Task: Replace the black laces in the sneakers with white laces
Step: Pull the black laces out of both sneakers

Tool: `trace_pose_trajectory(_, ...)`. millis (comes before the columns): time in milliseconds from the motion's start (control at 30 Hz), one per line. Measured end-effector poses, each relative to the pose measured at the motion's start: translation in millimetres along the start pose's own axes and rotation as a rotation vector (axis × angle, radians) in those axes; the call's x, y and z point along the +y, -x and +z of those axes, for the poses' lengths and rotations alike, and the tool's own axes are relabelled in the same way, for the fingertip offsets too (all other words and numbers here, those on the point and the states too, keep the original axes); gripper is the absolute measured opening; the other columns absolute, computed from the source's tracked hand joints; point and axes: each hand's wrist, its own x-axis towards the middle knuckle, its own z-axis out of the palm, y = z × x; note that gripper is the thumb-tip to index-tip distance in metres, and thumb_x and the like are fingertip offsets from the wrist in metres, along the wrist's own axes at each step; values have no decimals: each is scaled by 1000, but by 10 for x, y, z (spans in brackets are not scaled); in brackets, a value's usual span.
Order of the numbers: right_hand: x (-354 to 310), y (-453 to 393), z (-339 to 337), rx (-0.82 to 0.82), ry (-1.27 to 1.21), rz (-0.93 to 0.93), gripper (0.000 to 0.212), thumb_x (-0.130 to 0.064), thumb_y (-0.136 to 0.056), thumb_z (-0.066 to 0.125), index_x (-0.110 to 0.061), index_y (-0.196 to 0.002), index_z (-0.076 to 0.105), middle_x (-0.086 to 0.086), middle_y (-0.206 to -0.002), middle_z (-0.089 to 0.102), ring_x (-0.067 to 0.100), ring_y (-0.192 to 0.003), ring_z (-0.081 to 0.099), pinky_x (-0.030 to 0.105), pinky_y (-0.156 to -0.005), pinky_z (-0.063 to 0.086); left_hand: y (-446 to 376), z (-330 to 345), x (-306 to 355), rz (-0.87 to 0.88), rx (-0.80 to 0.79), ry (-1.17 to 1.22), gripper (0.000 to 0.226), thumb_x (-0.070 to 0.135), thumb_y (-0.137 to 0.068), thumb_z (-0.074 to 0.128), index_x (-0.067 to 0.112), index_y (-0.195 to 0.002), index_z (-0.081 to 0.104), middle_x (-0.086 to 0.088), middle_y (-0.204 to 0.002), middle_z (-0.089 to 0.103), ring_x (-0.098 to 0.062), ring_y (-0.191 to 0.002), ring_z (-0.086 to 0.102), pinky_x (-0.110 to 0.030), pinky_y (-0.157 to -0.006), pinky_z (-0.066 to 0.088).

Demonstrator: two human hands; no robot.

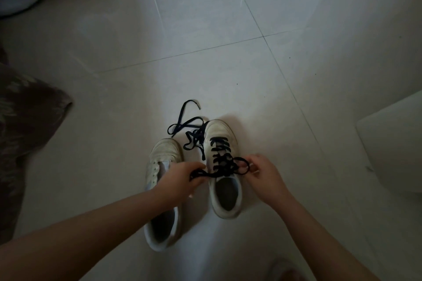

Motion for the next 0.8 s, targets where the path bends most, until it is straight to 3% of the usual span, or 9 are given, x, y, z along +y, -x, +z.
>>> trace_pose_trajectory(100, -8, 37, 76, 54, -181, 56, 4, -16, -92, 59, -12, -90, 59, 2, -91, 60, 15, -78, 62, 12, -68, 46, 48, -83, -41, 52, 0, 5, 37, 15, -96, 51, 17, -134, 50, 10, -75, 68, -3, -41, 55, -9, -55, 46)
trace_pose_trajectory(233, -43, 54, 132, 100, -499, 245, 5, -7, -95, 53, -9, -90, 51, 6, -84, 67, 14, -73, 67, 31, -72, 55, 75, -132, -41, 46, 0, 130, 37, 17, -101, 37, 20, -137, 44, -4, -69, 70, -8, -41, 58, -14, -50, 47)
trace_pose_trajectory(333, -109, 62, 109, 100, -605, 286, 8, -3, -96, 47, -7, -90, 51, 8, -84, 69, 13, -69, 69, 25, -67, 56, 72, -172, -126, 26, 46, 109, 31, 20, -101, 39, 17, -127, 55, -1, -64, 70, -10, -46, 62, -11, -52, 47)
trace_pose_trajectory(467, -167, 62, 110, 77, -631, 295, 8, -2, -96, 46, -5, -92, 53, 14, -91, 70, 17, -75, 71, 25, -69, 56, 101, -148, -116, 115, 200, 11, 31, 31, -91, 59, 28, -121, 61, 12, -81, 68, 1, -72, 63, -9, -68, 46)
trace_pose_trajectory(567, -229, 53, 174, 64, -633, 289, 4, -2, -94, 51, -4, -92, 54, 17, -92, 69, 18, -78, 71, 25, -71, 56, 60, -131, -61, 154, 228, -88, 32, 35, -84, 69, 33, -116, 64, 14, -96, 65, 2, -80, 57, -8, -69, 41)
trace_pose_trajectory(700, -363, -25, 266, 2, -582, 258, 7, -3, -94, 51, -7, -90, 54, 12, -90, 69, 15, -77, 71, 33, -80, 57, 45, -166, -94, 113, 274, -119, 20, 33, -85, 67, 30, -105, 65, 17, -84, 63, -1, -79, 61, -27, -73, 55)
trace_pose_trajectory(800, -477, -123, 321, -42, -544, 231, 9, -3, -94, 51, -7, -87, 53, 11, -89, 68, 16, -78, 70, 37, -83, 56, 91, -202, -189, 52, 331, -146, 17, 32, -87, 63, 32, -104, 64, 16, -87, 65, -3, -80, 61, -25, -69, 52)
